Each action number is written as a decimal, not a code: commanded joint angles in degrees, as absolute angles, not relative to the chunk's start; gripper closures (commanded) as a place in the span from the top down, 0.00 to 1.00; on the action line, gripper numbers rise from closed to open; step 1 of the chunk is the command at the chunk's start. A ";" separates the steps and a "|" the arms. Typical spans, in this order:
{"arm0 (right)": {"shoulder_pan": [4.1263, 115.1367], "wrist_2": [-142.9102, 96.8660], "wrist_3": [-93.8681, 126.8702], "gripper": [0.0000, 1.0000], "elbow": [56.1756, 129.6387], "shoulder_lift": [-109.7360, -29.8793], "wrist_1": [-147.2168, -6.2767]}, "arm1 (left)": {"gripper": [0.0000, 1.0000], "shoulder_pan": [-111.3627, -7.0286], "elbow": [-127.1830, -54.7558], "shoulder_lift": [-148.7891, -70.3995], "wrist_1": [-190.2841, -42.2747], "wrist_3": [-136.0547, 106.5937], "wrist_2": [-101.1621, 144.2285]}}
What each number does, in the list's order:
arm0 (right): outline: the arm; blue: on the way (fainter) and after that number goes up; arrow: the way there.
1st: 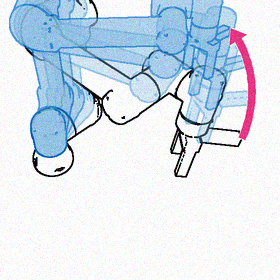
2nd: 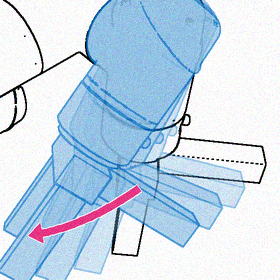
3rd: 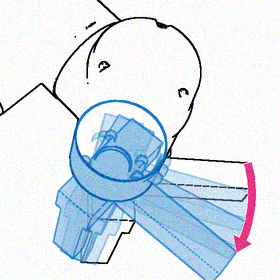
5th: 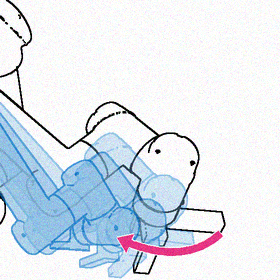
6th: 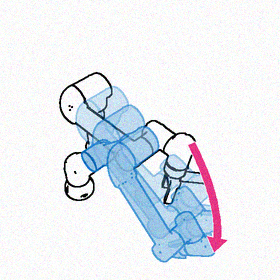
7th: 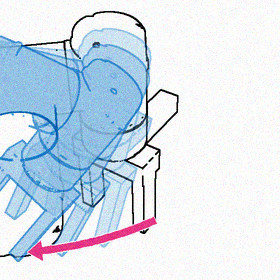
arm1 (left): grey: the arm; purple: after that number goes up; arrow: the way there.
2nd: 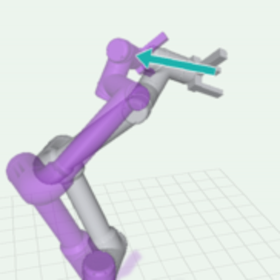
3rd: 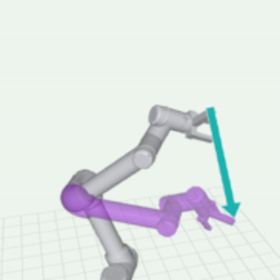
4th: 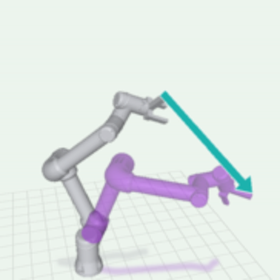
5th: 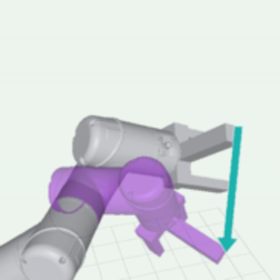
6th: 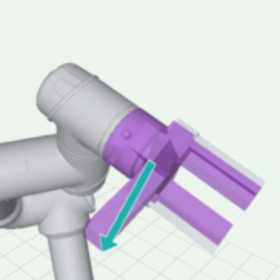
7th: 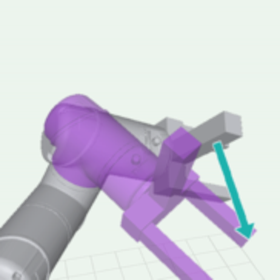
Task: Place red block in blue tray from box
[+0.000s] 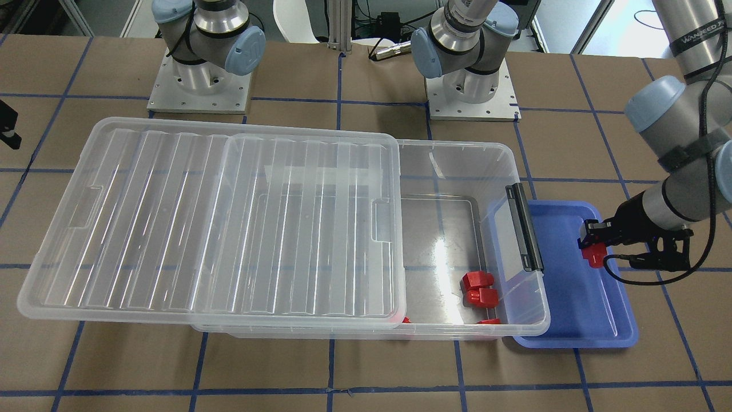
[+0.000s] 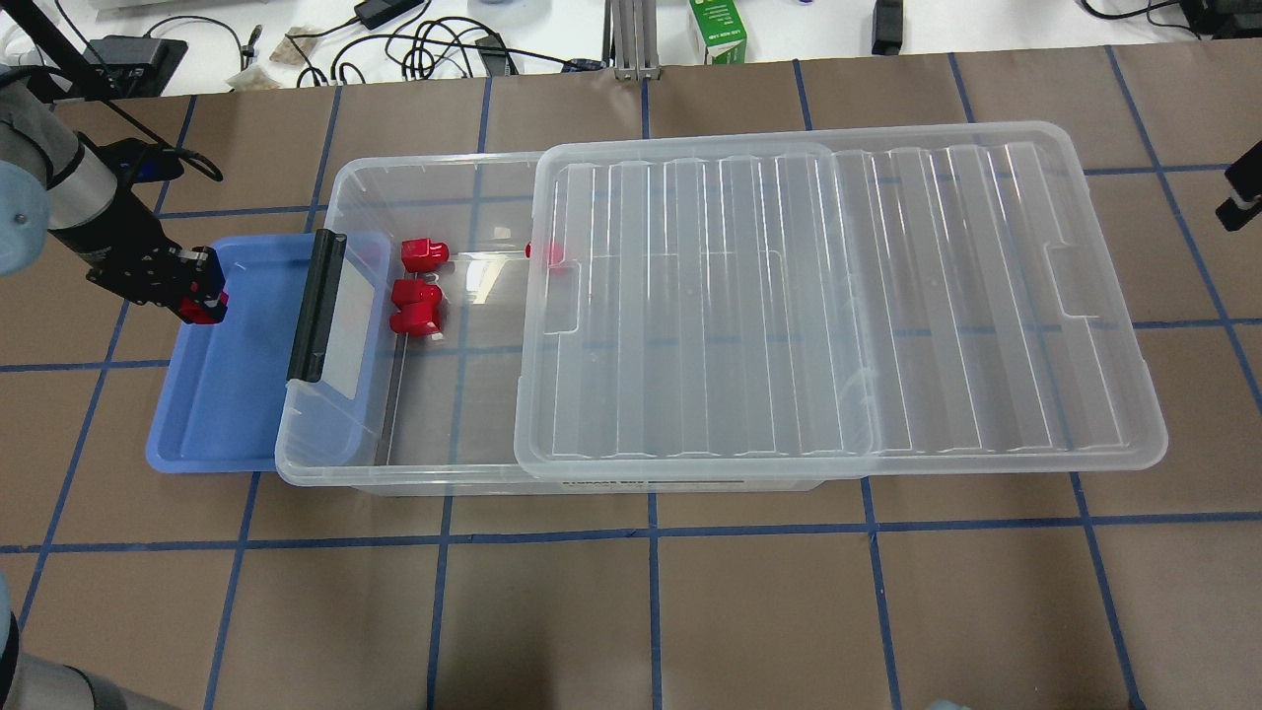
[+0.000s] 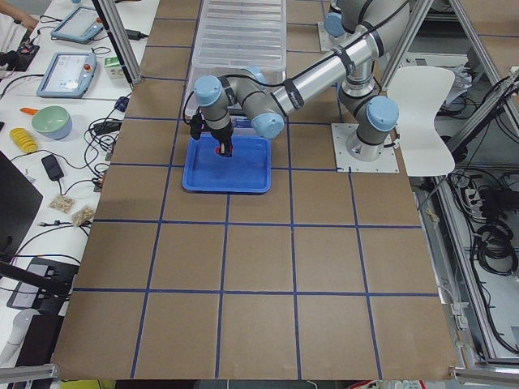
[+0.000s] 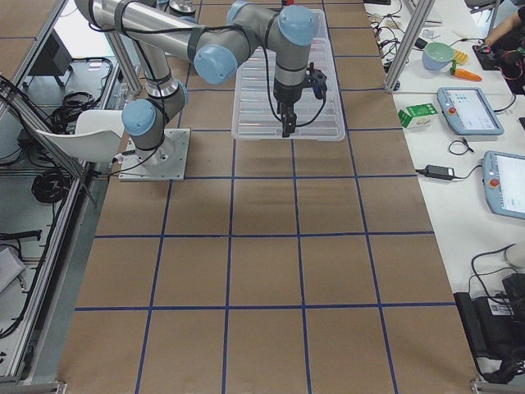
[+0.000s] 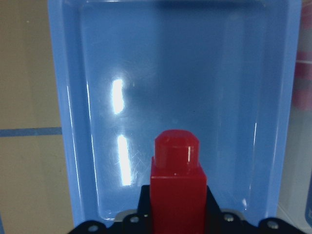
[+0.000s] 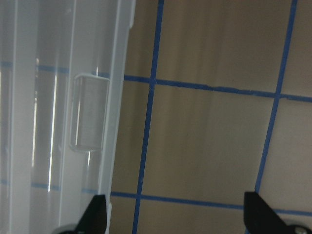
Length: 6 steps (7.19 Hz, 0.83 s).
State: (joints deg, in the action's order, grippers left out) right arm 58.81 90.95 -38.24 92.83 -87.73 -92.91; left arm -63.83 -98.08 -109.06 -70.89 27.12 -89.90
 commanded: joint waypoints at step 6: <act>59.23 90.53 -32.09 1.00 102.48 -83.76 -105.56 | 0.07 -64.16 -98.88 -118.47 -64.86 27.24 -89.38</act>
State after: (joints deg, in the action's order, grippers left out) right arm 58.78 90.63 -34.37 102.35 -83.67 -105.57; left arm -63.88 -98.88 -117.71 -65.42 27.07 -89.39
